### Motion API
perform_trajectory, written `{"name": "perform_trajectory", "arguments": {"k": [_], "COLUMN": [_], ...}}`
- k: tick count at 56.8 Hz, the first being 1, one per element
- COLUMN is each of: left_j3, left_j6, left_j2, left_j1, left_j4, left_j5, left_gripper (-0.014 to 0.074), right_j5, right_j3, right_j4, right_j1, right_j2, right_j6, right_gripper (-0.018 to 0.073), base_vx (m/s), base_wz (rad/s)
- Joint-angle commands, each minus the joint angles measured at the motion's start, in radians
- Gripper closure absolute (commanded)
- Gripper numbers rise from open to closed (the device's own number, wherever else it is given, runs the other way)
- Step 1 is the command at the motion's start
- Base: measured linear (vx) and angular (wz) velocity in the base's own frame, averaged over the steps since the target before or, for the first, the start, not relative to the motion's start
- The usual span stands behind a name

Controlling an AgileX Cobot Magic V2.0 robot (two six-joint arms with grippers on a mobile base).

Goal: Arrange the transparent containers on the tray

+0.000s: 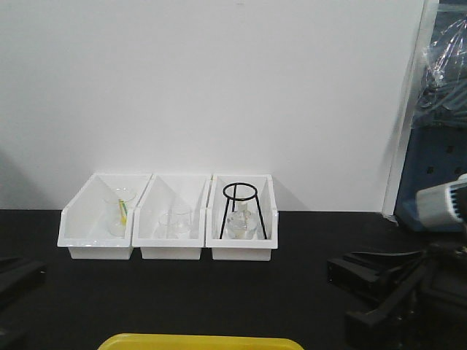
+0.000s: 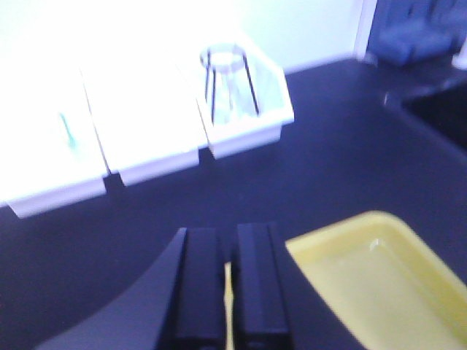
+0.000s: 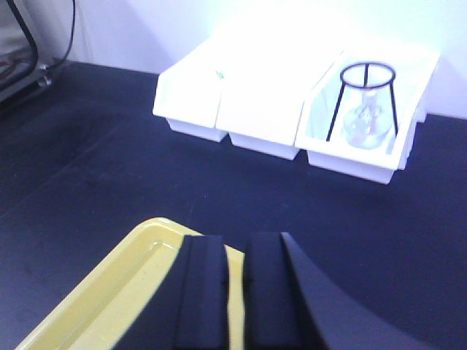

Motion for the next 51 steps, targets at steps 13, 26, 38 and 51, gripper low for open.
{"name": "perform_trajectory", "arguments": {"k": [13, 26, 38, 51], "left_j3": [-0.026, -0.026, -0.026, -0.014], "left_j6": [0.004, 0.004, 0.004, 0.013], "left_j2": [-0.176, -0.177, -0.177, -0.2], "left_j1": [-0.005, -0.005, -0.005, -0.005], "left_j4": [0.023, 0.023, 0.023, 0.05], "left_j5": [-0.037, -0.04, -0.04, -0.011], "left_gripper": [0.057, 0.0578, 0.0576, 0.0576], "right_j5": [-0.044, -0.044, -0.044, -0.044], "right_j3": [-0.028, -0.028, -0.028, -0.028], "right_j4": [-0.014, -0.014, -0.014, -0.014], "right_j1": [-0.001, -0.001, -0.001, -0.001], "right_j2": [-0.043, -0.043, -0.043, -0.043], "right_j6": [-0.012, -0.012, -0.012, -0.012], "right_gripper": [0.0573, 0.0572, 0.0572, 0.0572], "base_vx": [0.0, 0.0, 0.0, 0.0], "base_wz": [0.0, 0.0, 0.0, 0.0]}}
